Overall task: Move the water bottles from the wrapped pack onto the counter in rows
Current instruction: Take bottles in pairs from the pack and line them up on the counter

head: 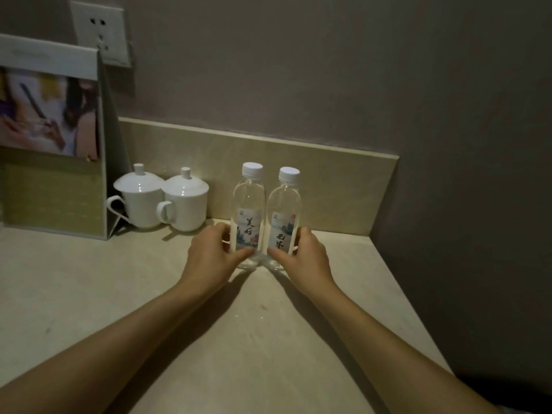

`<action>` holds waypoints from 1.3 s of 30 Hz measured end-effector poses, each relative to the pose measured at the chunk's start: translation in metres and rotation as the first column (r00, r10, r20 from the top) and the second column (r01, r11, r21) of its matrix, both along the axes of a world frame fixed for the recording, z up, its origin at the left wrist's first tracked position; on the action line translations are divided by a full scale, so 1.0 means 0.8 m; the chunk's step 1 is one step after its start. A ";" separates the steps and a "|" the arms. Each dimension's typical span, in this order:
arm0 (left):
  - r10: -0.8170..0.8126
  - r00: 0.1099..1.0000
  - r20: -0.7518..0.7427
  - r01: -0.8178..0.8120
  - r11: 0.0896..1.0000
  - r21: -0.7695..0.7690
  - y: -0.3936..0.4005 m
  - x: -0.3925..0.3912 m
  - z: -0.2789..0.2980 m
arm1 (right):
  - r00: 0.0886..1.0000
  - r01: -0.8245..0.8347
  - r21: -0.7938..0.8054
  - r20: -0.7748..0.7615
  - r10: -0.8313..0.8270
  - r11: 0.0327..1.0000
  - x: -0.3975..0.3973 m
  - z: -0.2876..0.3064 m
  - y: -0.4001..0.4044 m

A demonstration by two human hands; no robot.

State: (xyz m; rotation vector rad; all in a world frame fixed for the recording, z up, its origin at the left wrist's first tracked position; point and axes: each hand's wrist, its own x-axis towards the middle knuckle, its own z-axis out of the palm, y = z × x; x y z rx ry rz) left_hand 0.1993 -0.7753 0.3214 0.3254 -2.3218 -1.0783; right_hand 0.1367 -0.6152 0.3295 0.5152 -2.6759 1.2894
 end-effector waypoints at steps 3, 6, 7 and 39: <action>-0.002 0.999 -0.033 0.002 1.000 0.019 -0.006 -0.005 0.001 | 1.000 0.004 -0.014 0.009 -0.004 1.000 -0.005 0.000 -0.011; 0.034 0.998 -0.057 -0.031 0.998 0.045 -0.009 -0.007 0.001 | 1.000 0.016 -0.054 0.028 -0.014 0.998 -0.010 -0.001 -0.020; 0.054 0.997 -0.059 -0.051 0.997 0.051 -0.010 -0.009 0.000 | 0.999 0.019 -0.059 0.030 -0.018 0.998 -0.011 0.000 -0.024; 0.348 0.919 0.184 -0.158 0.756 -0.635 -0.045 -0.073 0.020 | 0.996 0.053 -0.037 0.075 -0.050 0.998 -0.056 0.017 -0.093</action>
